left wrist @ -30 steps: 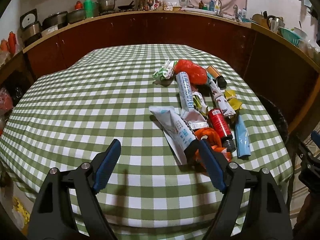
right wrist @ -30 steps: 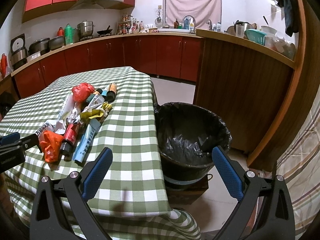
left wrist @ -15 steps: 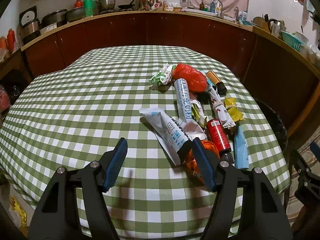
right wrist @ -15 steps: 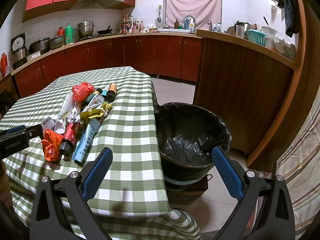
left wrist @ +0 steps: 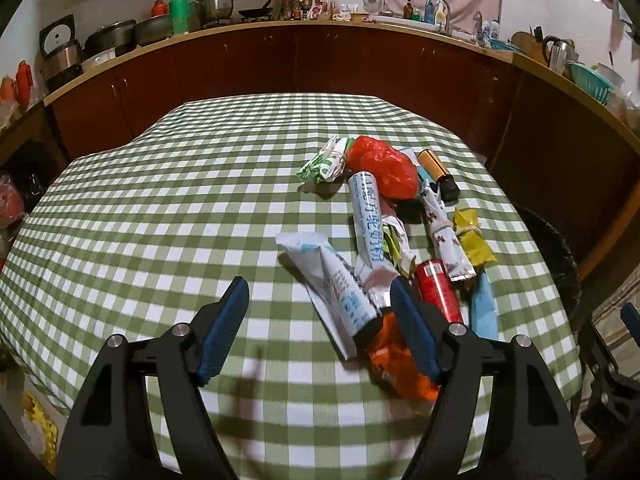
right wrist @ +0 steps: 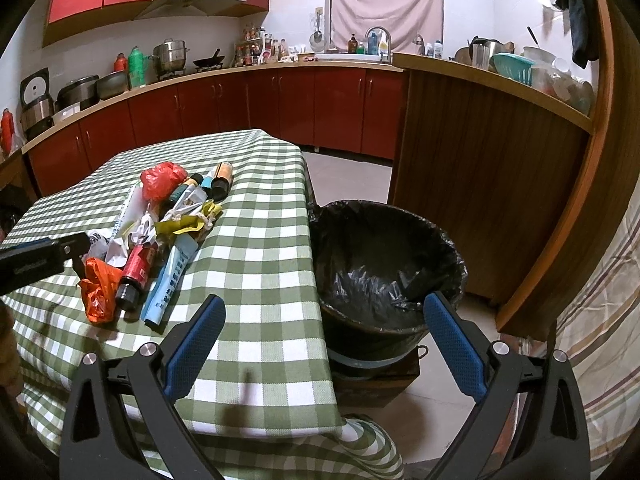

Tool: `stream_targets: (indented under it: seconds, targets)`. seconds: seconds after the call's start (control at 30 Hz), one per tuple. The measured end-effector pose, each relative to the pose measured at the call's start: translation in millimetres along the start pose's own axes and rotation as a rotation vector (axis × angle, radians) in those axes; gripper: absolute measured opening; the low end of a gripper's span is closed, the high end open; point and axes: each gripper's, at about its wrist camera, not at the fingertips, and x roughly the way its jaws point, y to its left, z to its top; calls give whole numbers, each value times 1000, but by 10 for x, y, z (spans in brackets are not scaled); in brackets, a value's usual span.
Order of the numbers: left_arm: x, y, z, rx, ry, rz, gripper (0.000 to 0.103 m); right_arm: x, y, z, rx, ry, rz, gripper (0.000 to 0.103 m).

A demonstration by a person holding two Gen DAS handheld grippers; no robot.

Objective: Collect trash
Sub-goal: 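Grasp the white toothpaste tube with the left gripper while the right gripper approaches the orange bag, then grasp the orange plastic bag with the right gripper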

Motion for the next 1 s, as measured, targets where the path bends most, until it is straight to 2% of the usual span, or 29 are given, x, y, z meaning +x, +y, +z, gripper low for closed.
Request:
stream_targets:
  seconds: [0.03,0.1,0.13,0.2,0.27,0.37,0.4,0.73,1.0]
  targets:
    - [23,-8,6,5,6,-2,71,3,-8,4,3,3,2,97]
    - [61,-8,0,13,22,-20,60,4,-13,-3,7,4,5,97]
    - [83,-1,-10,17,34,-27,59,9,-8,-12,7,5,6,97]
    - [114,15,-41,18,50,-49,45,11,-4,-18,6,6,8,97]
    - [107,35,-56,18,47,-81,36,20,5,-27,4,8,9,96]
    - [116,49,-72,28,51,-93,16,29,24,-35,-1,12,10,96]
    - [119,61,-79,25,53,-111,13,26,28,-36,-2,11,10,96]
    - [-104,241,-83,20,-1,-112,9,-14,188,-2,-30,1,21,96]
    - [-250,570,-76,-18,-31,-90,9,-61,598,78,-83,-24,95,96]
